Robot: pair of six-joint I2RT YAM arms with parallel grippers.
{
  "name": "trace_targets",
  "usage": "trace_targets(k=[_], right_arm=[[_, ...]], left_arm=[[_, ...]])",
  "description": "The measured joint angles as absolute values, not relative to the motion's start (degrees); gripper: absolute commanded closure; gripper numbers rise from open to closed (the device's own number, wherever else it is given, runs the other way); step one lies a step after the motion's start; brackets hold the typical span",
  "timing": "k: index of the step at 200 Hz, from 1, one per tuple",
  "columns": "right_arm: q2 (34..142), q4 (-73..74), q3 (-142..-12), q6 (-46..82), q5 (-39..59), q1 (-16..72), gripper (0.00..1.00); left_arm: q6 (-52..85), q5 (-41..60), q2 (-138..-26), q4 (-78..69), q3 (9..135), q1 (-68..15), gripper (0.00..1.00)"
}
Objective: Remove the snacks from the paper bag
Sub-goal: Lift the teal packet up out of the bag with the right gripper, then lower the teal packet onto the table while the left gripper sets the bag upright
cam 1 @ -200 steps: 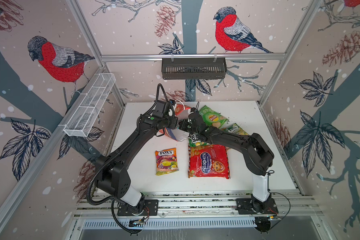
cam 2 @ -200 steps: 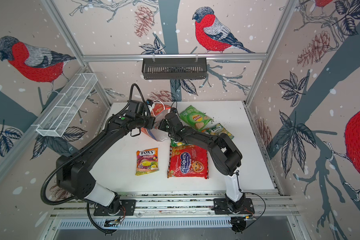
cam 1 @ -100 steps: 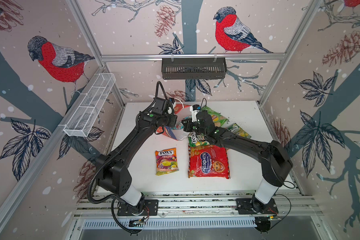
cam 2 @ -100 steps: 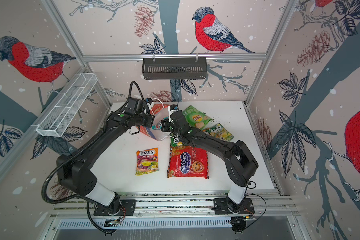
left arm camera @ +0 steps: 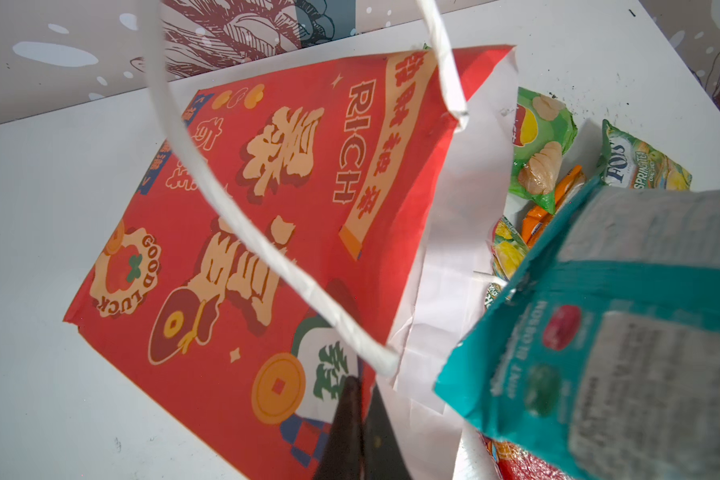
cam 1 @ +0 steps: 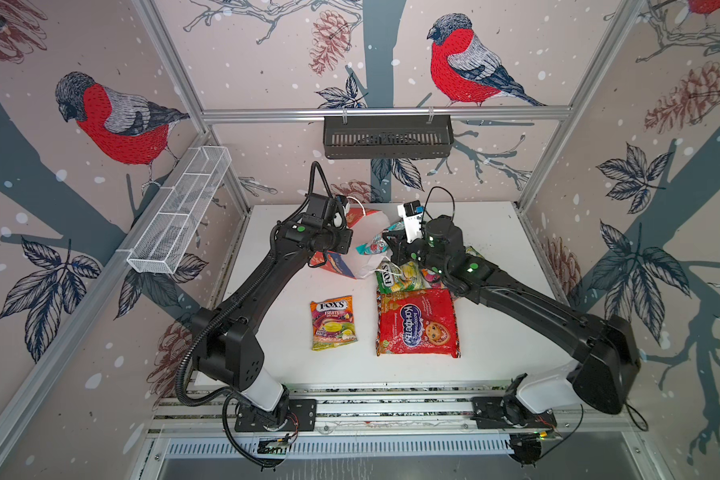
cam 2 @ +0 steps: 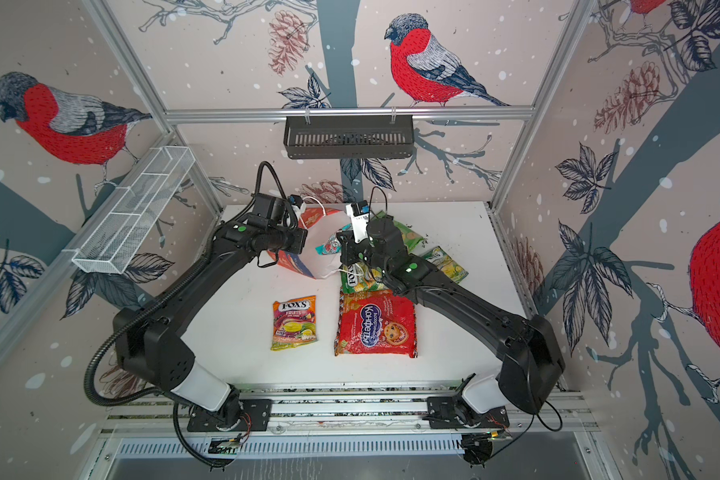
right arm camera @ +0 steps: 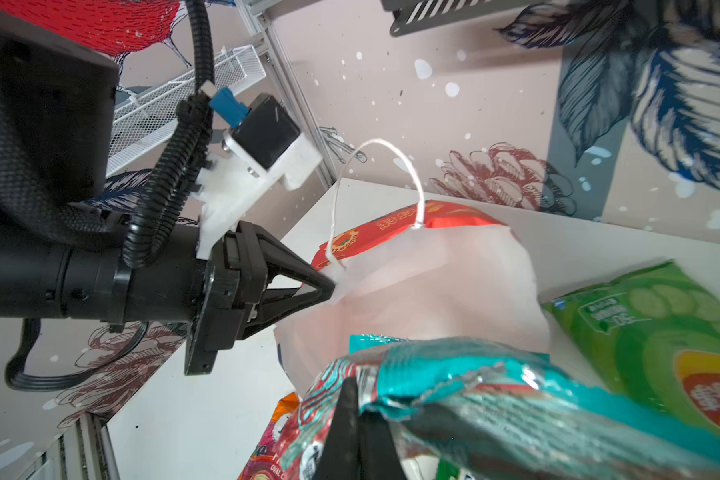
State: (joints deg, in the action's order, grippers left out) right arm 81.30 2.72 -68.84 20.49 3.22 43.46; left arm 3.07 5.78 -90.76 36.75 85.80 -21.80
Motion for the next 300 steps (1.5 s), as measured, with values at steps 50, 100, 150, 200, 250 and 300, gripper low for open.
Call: trace_targets(k=[50,100,150,200,250,300], right_arm=[[72.60,-1.08,-66.48,18.92,-2.04,38.04,1.00],[68.10,-3.84,-64.90,17.87,-4.95,34.94,1.00],[69.47,-6.96,-67.00,17.56,-4.21,31.53,1.00],[70.39,-9.89,-68.60,16.49,-1.65,27.46,1.00],[72.05,-15.59,-72.53,14.85,0.64,26.76,1.00],[75.37,-23.18,-77.91,12.78,0.71,25.06,1.00]], left_arm=[[4.05,6.48,-90.76,37.28,86.87,-21.50,1.00],[4.25,8.64,-91.72,38.44,88.25,-21.32,1.00],[4.56,10.17,-92.18,38.57,88.42,-21.19,1.00],[5.56,11.64,-92.25,38.59,89.52,-21.19,1.00],[5.82,12.21,-92.25,39.38,91.55,-20.75,1.00],[6.98,14.92,-92.49,39.99,93.06,-19.42,1.00]])
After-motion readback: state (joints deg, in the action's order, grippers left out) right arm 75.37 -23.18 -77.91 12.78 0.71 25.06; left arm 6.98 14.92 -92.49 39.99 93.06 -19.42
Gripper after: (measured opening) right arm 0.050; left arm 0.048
